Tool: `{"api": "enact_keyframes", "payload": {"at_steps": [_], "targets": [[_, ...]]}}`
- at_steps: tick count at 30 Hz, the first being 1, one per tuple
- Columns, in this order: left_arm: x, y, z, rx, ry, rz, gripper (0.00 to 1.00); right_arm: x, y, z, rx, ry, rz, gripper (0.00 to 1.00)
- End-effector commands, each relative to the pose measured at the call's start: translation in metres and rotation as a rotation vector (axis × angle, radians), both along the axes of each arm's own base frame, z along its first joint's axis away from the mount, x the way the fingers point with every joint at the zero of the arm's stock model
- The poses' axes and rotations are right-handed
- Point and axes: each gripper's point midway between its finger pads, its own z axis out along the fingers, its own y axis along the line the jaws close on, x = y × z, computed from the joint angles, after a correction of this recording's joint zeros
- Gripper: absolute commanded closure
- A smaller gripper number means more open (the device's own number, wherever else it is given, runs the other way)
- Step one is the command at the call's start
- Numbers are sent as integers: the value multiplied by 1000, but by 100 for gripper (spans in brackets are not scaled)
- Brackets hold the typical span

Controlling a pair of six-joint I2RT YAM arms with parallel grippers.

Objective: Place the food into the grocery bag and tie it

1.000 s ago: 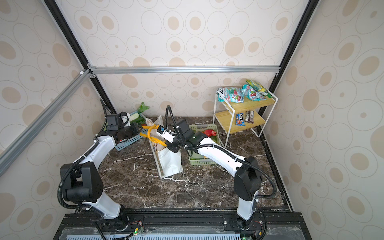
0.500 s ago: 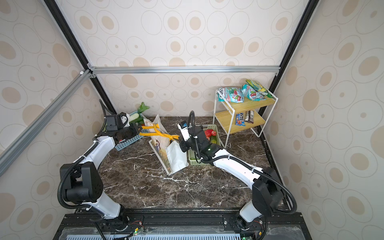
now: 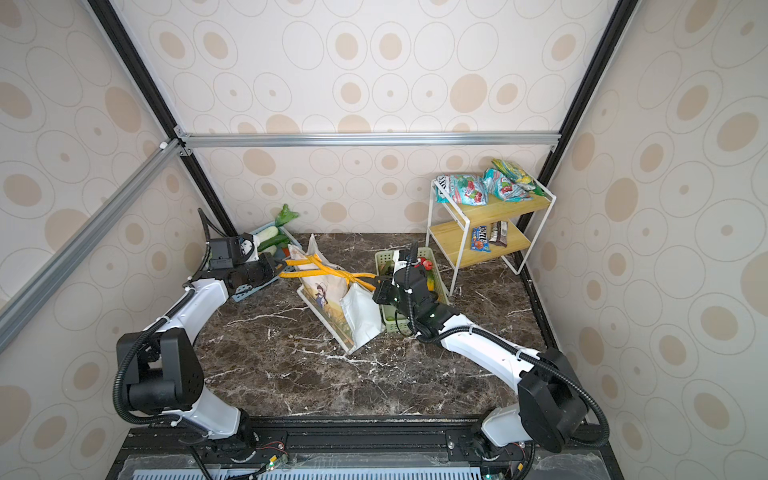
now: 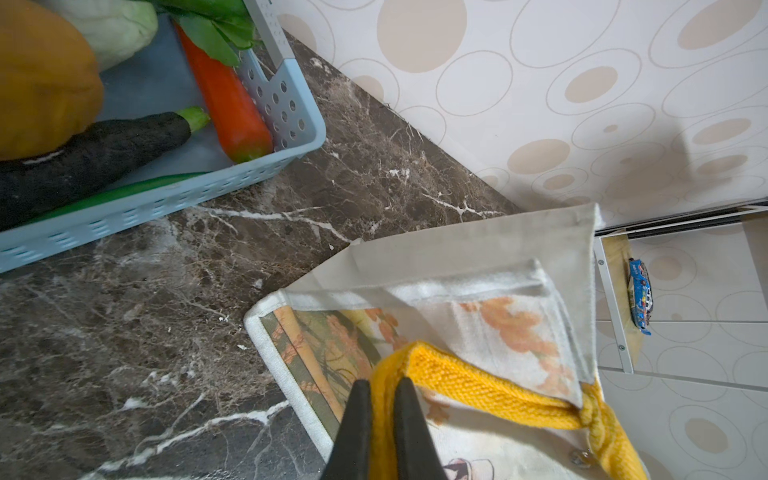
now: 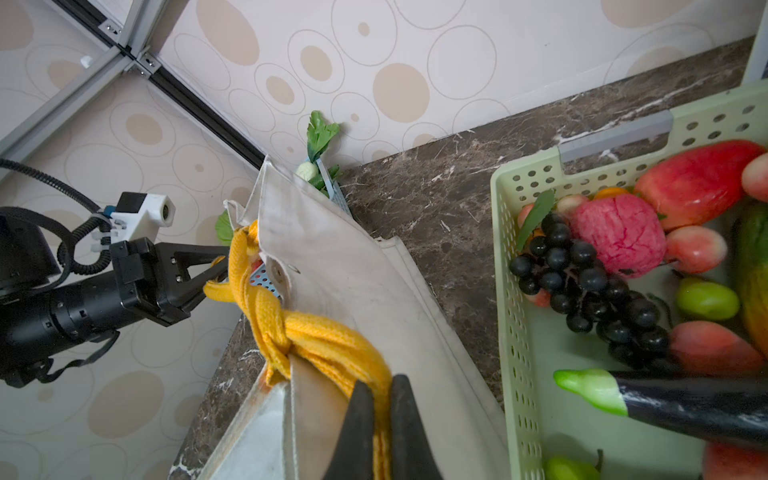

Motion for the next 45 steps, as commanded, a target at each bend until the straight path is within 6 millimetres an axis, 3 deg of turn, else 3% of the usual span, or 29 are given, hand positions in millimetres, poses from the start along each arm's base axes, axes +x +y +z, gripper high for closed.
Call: {"api": "enact_keyframes", "payload": {"at_steps": [1, 4, 7, 13, 17, 23, 26, 31, 36, 40, 41, 42, 43, 45], "targets": [[3, 67, -4, 129, -4, 216, 100, 20, -56, -15, -5, 59, -263, 100], [1, 71, -5, 139, 2, 237, 100, 19, -61, -24, -25, 95, -286, 100], [1, 69, -5, 126, -1, 235, 100, 18, -58, -21, -38, 88, -264, 100], [5, 43, 7, 81, -38, 145, 97, 18, 3, 11, -34, 33, 67, 96], [6, 37, 23, 86, -67, 124, 86, 16, 29, 25, -35, 6, 210, 91], [4, 24, 45, 28, -118, 69, 64, 13, 34, 37, -51, -36, 262, 76], [4, 16, 53, -15, -145, 43, 52, 10, 31, 43, -61, -55, 269, 68], [5, 15, 60, -28, -158, 46, 44, 4, 22, 53, -75, -74, 247, 49], [3, 24, 65, 31, -164, 78, 37, 3, -1, 57, -107, -90, 193, 40], [1, 41, 61, 131, -143, 135, 25, 9, -30, 44, -143, -41, 127, 31], [1, 44, 60, 153, -140, 144, 10, 10, -38, 39, -149, -29, 110, 27], [0, 46, 57, 171, -135, 151, 1, 11, -47, 35, -156, -21, 88, 11], [0, 49, 55, 192, -132, 162, 1, 13, -57, 30, -169, -11, 60, 0], [0, 60, 49, 245, -121, 206, 1, 15, -77, 20, -199, 13, 21, 0]]}}
